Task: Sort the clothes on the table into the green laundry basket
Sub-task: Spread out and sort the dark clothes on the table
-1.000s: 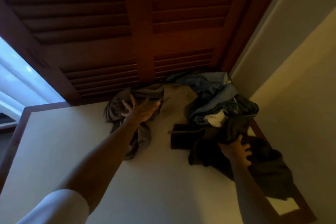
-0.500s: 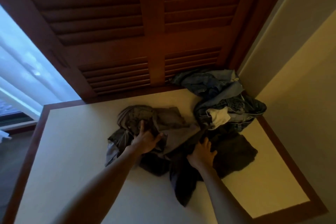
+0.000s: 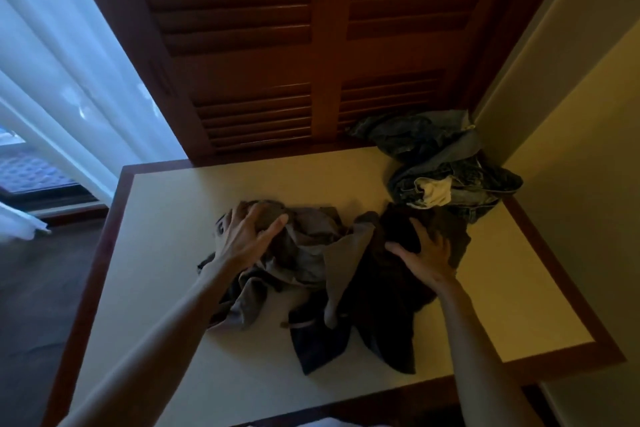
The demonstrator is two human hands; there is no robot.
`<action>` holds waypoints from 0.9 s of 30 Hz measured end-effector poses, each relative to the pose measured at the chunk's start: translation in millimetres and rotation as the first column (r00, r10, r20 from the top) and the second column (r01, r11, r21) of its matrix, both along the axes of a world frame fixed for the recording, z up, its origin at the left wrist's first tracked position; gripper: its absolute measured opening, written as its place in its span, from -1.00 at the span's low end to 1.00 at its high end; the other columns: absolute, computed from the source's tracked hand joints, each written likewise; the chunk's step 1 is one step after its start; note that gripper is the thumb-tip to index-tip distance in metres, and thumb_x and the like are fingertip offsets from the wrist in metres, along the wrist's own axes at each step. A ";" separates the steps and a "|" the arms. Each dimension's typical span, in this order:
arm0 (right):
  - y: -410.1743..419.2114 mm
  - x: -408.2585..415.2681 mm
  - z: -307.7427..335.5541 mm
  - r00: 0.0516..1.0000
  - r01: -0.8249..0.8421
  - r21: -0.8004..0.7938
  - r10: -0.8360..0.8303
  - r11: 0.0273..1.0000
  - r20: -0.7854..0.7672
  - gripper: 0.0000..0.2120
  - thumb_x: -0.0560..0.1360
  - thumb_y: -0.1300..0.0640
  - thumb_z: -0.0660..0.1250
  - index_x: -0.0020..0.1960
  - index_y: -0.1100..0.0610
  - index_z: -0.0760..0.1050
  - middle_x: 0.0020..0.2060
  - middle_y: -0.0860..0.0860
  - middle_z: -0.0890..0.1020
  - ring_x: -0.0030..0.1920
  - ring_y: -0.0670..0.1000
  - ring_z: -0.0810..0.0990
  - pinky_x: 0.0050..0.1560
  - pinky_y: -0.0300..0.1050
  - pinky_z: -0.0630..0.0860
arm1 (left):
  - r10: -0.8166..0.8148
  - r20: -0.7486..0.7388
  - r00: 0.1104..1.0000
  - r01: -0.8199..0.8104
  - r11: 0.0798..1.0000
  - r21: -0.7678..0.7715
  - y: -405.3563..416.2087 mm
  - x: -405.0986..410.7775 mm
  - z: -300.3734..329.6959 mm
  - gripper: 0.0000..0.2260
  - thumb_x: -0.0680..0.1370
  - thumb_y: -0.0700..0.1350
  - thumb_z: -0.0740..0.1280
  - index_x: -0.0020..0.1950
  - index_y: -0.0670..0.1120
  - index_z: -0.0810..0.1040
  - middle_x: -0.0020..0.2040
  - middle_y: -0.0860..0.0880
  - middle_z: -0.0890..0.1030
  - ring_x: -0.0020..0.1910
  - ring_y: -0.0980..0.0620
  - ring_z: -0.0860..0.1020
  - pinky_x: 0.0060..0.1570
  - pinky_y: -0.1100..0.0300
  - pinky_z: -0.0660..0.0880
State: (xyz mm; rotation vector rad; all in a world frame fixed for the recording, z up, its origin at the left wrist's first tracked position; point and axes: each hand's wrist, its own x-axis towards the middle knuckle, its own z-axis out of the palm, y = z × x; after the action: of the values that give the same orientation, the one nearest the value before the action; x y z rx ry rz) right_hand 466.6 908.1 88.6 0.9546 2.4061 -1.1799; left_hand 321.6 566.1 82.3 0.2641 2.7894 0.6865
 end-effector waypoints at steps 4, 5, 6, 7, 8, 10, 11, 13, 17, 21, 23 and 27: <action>-33.8 -8.5 -16.6 0.970 0.215 -0.074 -0.204 0.974 0.133 -0.01 0.25 -0.66 0.03 0.59 -0.28 0.03 0.60 0.06 -0.31 0.56 0.26 -0.38 0.50 0.40 -0.20 | 0.156 0.427 0.891 -0.147 0.988 -0.054 41.6 4.3 -8.1 -0.09 0.27 0.70 -0.08 0.56 0.42 -0.20 0.62 -0.05 -0.39 0.58 -0.39 -0.27 0.43 -0.48 -0.20; -45.1 -16.2 -21.4 0.968 0.207 -0.078 -0.192 0.975 0.163 -0.05 0.28 -0.65 0.01 0.58 -0.27 0.07 0.60 0.05 -0.33 0.56 0.26 -0.40 0.47 0.43 -0.21 | 0.166 0.483 0.860 -0.161 0.986 -0.051 54.7 6.2 -11.4 -0.07 0.24 0.70 -0.11 0.56 0.42 -0.20 0.61 -0.07 -0.41 0.57 -0.40 -0.28 0.43 -0.50 -0.21; -56.0 -23.9 -24.7 0.970 0.184 -0.076 -0.168 0.980 0.177 -0.12 0.33 -0.64 0.01 0.57 -0.29 0.10 0.60 0.02 -0.34 0.55 0.27 -0.40 0.45 0.49 -0.19 | 0.160 0.512 0.844 -0.159 0.986 -0.046 67.5 7.7 -13.6 -0.06 0.22 0.71 -0.14 0.56 0.42 -0.19 0.61 -0.08 -0.41 0.57 -0.39 -0.29 0.41 -0.51 -0.23; -64.2 -30.4 -28.7 0.974 0.155 -0.062 -0.143 0.986 0.174 -0.17 0.37 -0.62 0.01 0.56 -0.32 0.10 0.60 0.00 -0.33 0.55 0.27 -0.40 0.42 0.54 -0.17 | 0.154 0.516 0.843 -0.153 0.987 -0.044 78.8 8.1 -15.8 -0.06 0.22 0.72 -0.15 0.56 0.42 -0.18 0.61 -0.09 -0.40 0.57 -0.39 -0.30 0.40 -0.53 -0.26; -68.8 -34.9 -34.8 0.980 0.121 -0.033 -0.114 0.992 0.160 -0.20 0.38 -0.61 0.01 0.55 -0.35 0.08 0.60 -0.01 -0.33 0.56 0.27 -0.40 0.40 0.58 -0.15 | 0.145 0.507 0.850 -0.141 0.989 -0.048 88.4 7.1 -19.3 -0.05 0.22 0.72 -0.15 0.56 0.42 -0.16 0.61 -0.10 -0.40 0.57 -0.39 -0.30 0.39 -0.55 -0.27; -71.3 -36.1 -47.7 0.990 0.048 0.044 -0.053 0.998 0.128 -0.26 0.41 -0.58 0.02 0.54 -0.42 0.00 0.60 -0.02 -0.33 0.55 0.28 -0.40 0.40 0.60 -0.12 | 0.132 0.452 0.882 -0.093 0.990 -0.107 100.9 7.8 -32.2 -0.07 0.25 0.72 -0.11 0.57 0.42 -0.15 0.61 -0.13 -0.41 0.57 -0.40 -0.31 0.36 -0.57 -0.26; -70.5 -34.3 -54.9 0.994 0.019 0.083 -0.029 0.996 0.109 -0.29 0.43 -0.57 0.02 0.53 -0.45 -0.04 0.60 -0.02 -0.33 0.55 0.27 -0.40 0.40 0.59 -0.11 | 0.121 0.405 0.906 -0.060 0.985 -0.161 104.4 10.5 -40.6 -0.10 0.29 0.70 -0.08 0.57 0.41 -0.15 0.61 -0.14 -0.40 0.57 -0.41 -0.29 0.36 -0.57 -0.23; -69.4 -33.3 -67.1 0.997 -0.034 0.158 0.023 0.987 0.072 -0.36 0.48 -0.52 0.01 0.52 -0.47 -0.06 0.60 -0.01 -0.32 0.56 0.26 -0.39 0.41 0.57 -0.10 | 0.101 0.282 0.954 -0.024 0.964 -0.266 108.4 16.5 -57.1 -0.17 0.39 0.63 -0.03 0.60 0.36 -0.12 0.62 -0.18 -0.36 0.57 -0.43 -0.22 0.39 -0.57 -0.13; -63.0 -50.0 -77.5 0.992 -0.122 0.263 0.112 0.957 0.053 -0.54 0.59 -0.37 0.04 0.47 -0.37 0.27 0.62 0.00 -0.17 0.58 0.23 -0.30 0.48 0.48 -0.09 | 0.049 0.190 0.981 0.022 0.935 -0.355 111.6 13.4 -80.4 -0.31 0.52 0.48 0.09 0.60 0.28 0.04 0.64 -0.20 -0.19 0.57 -0.41 -0.10 0.44 -0.46 -0.08; -55.8 -73.9 -93.5 0.989 -0.144 0.470 0.147 0.871 0.031 -0.56 0.61 -0.33 0.05 0.26 -0.20 0.56 0.49 0.05 0.26 0.47 0.28 0.13 0.34 0.44 0.18 | -0.006 0.168 0.986 0.078 0.902 -0.425 113.2 1.8 -97.5 -0.39 0.56 0.35 0.22 0.57 0.26 0.16 0.63 -0.17 -0.05 0.53 -0.39 -0.02 0.46 -0.37 0.01; -52.6 -86.2 -104.9 0.986 -0.098 0.543 0.154 0.834 -0.059 -0.52 0.56 -0.35 0.07 0.07 -0.13 0.67 0.34 0.06 0.45 0.35 0.29 0.30 0.24 0.48 0.29 | -0.032 0.156 0.987 0.091 0.917 -0.389 114.3 -8.1 -101.9 -0.42 0.56 0.32 0.27 0.55 0.26 0.24 0.62 -0.16 0.03 0.53 -0.39 0.00 0.44 -0.37 0.02; -42.7 -105.8 -110.3 0.985 -0.084 0.531 0.152 0.843 -0.086 -0.38 0.52 -0.44 0.00 -0.02 -0.09 0.71 0.29 0.00 0.52 0.36 0.25 0.37 0.28 0.45 0.28 | -0.071 0.064 0.995 0.088 0.941 -0.327 112.5 -29.6 -98.7 -0.52 0.56 0.34 0.16 0.41 0.20 0.50 0.52 -0.13 0.31 0.48 -0.37 0.23 0.40 -0.39 0.12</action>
State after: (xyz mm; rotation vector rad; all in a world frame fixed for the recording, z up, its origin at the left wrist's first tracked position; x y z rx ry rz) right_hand 360.8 865.4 -21.8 0.8699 2.9180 -0.5456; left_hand 292.0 678.5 -16.4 0.2850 2.7672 0.1966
